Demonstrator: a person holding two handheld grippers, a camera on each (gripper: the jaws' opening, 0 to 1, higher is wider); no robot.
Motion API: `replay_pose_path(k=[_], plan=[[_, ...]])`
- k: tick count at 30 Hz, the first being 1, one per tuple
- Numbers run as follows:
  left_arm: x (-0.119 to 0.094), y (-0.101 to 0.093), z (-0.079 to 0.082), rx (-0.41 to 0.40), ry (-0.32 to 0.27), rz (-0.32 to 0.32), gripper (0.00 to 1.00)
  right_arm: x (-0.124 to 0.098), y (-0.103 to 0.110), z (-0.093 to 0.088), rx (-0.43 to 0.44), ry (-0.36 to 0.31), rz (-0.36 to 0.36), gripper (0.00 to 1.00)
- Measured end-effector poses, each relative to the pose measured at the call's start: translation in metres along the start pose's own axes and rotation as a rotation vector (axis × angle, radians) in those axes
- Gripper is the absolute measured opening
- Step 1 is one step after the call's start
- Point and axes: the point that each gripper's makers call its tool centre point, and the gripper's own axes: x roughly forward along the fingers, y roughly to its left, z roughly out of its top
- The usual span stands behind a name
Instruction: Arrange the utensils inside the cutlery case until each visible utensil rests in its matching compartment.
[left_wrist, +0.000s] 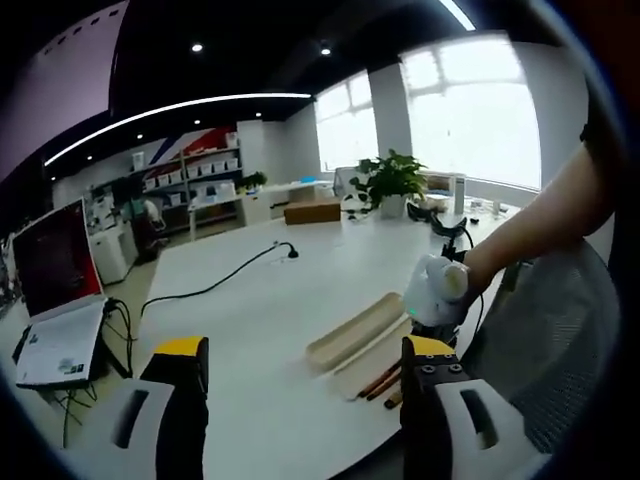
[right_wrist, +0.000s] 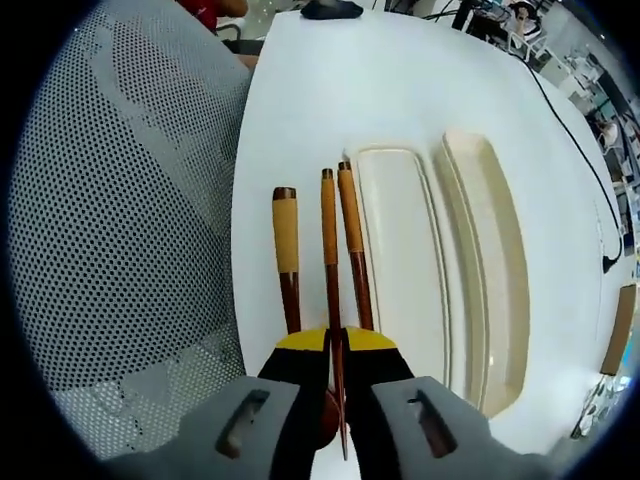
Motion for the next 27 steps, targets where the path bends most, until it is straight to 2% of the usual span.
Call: replay_pose_path(k=[8, 13, 16, 21, 23, 24, 27], plan=[[0.0, -0.004, -0.001, 0.021, 0.013, -0.002, 0.79, 0.0, 0.001, 0.0, -0.009, -0.016, 0.004, 0.01], [0.0, -0.006, 0.0, 0.032, 0.014, -0.002, 0.78, 0.001, 0.002, 0.001, -0.069, 0.004, -0.008, 0.01], [0.001, -0.01, 0.003, 0.045, 0.012, -0.007, 0.77, 0.001, 0.001, 0.001, -0.069, 0.013, -0.01, 0.01], [0.005, -0.02, 0.001, 0.068, 0.041, -0.03, 0.76, 0.0, 0.001, 0.0, -0.033, -0.005, -0.007, 0.01], [0.006, -0.025, 0.002, 0.14, 0.057, -0.035, 0.75, 0.0, 0.002, 0.0, -0.032, -0.022, -0.018, 0.01], [0.007, -0.024, 0.001, 0.149, 0.069, -0.027, 0.74, 0.0, 0.002, 0.0, -0.038, -0.026, -0.024, 0.01], [0.007, -0.022, -0.005, 0.137, 0.091, -0.029, 0.74, 0.0, 0.001, 0.001, -0.049, -0.031, -0.027, 0.01]])
